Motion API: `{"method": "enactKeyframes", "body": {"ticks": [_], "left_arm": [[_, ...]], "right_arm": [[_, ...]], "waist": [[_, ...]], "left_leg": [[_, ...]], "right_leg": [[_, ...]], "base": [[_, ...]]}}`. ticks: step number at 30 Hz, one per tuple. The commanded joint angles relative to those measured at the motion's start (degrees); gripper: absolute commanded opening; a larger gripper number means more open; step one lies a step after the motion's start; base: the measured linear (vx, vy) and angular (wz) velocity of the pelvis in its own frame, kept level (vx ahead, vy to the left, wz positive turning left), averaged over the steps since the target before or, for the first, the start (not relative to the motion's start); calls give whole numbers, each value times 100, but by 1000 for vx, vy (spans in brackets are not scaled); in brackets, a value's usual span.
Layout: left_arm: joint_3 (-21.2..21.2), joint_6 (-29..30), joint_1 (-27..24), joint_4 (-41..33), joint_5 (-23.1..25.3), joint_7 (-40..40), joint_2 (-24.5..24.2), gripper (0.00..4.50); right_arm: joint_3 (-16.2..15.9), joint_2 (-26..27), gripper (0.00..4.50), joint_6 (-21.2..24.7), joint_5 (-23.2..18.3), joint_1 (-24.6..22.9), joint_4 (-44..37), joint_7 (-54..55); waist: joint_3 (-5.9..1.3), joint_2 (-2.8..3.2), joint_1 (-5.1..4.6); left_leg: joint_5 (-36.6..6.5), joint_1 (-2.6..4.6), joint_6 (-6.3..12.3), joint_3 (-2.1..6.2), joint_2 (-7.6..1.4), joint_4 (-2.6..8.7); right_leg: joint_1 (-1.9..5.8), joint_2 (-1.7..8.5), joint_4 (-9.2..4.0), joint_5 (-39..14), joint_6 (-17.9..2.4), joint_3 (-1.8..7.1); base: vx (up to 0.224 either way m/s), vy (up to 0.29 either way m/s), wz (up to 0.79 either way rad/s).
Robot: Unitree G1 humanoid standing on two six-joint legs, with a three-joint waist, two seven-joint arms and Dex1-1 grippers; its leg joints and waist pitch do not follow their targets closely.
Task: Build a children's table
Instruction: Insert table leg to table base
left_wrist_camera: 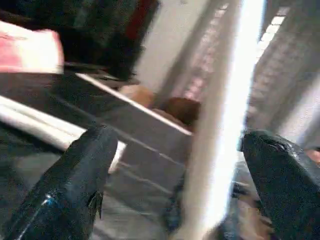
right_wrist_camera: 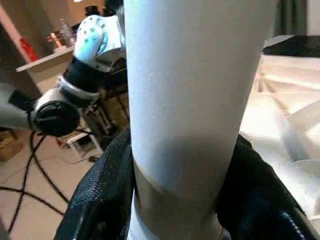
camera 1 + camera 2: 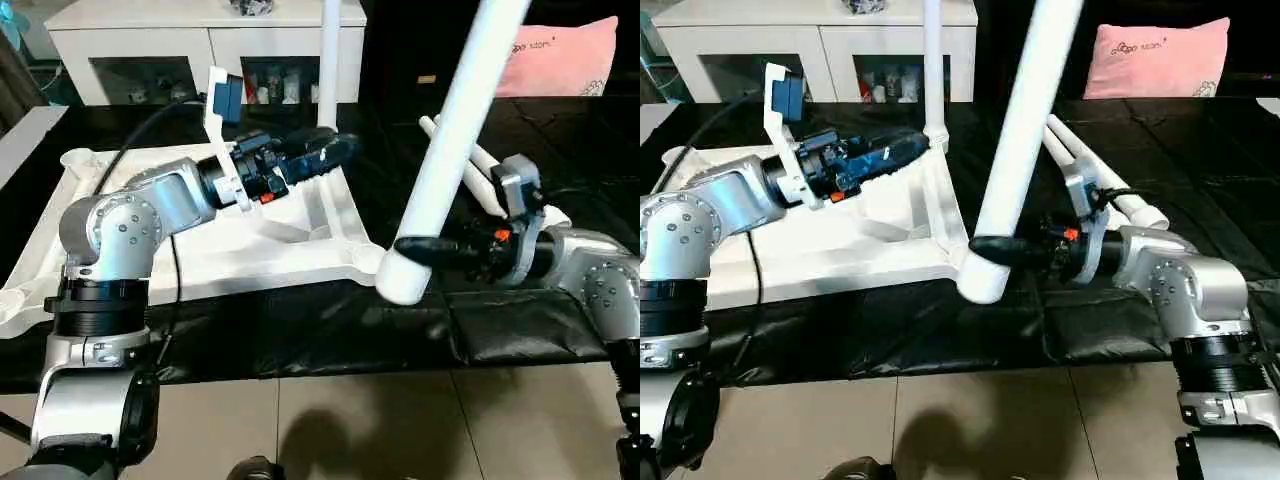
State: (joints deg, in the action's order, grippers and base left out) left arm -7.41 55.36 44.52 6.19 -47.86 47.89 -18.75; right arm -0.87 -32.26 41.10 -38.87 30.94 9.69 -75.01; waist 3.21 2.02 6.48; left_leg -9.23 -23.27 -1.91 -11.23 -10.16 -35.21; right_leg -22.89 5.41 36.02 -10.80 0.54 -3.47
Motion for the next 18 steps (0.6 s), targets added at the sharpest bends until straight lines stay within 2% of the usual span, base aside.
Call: {"method": "enactKeyframes", "body": {"ticks": [1,5,7,12,15,18], "left_arm": [[129,95,47,-155,-70,127,-15,450],[256,113,108,-130,-6,131,42,450],[365,173,160,-121,-21,135,141,450],[835,-88,170,12,489,40,175,450],[724,-106,227,126,441,-108,362,450],[786,-290,247,194,621,-195,424,450]], "right_arm": [[-69,-21,193,-16,31,106,-29,-76],[-177,18,193,-67,189,123,-25,37],[-390,23,193,-234,475,129,6,95],[-578,124,193,-465,790,216,110,306],[-635,190,193,-532,908,250,172,391],[-652,226,193,-546,933,242,162,410]], "waist": [[-429,-137,5],[-430,-139,-1],[-437,-142,2],[-445,-142,-11],[-445,-163,-14],[-447,-156,-11]], "left_leg": [[-929,158,220,118,-255,364],[-928,162,199,116,-251,364],[-876,163,174,116,-252,363],[-834,155,215,122,-255,360],[-783,146,230,113,-242,354],[-829,152,269,119,-246,353]], "right_leg": [[246,297,-423,-1304,-1350,206],[246,296,-433,-1338,-1307,211],[245,294,-425,-1270,-1307,213],[249,292,-418,-1180,-1273,220],[265,294,-415,-1075,-1329,216],[263,284,-420,-1083,-1326,212]], "base": [[0,0,0],[0,0,0],[0,0,0],[0,0,0],[0,0,0],[0,0,0]]}}
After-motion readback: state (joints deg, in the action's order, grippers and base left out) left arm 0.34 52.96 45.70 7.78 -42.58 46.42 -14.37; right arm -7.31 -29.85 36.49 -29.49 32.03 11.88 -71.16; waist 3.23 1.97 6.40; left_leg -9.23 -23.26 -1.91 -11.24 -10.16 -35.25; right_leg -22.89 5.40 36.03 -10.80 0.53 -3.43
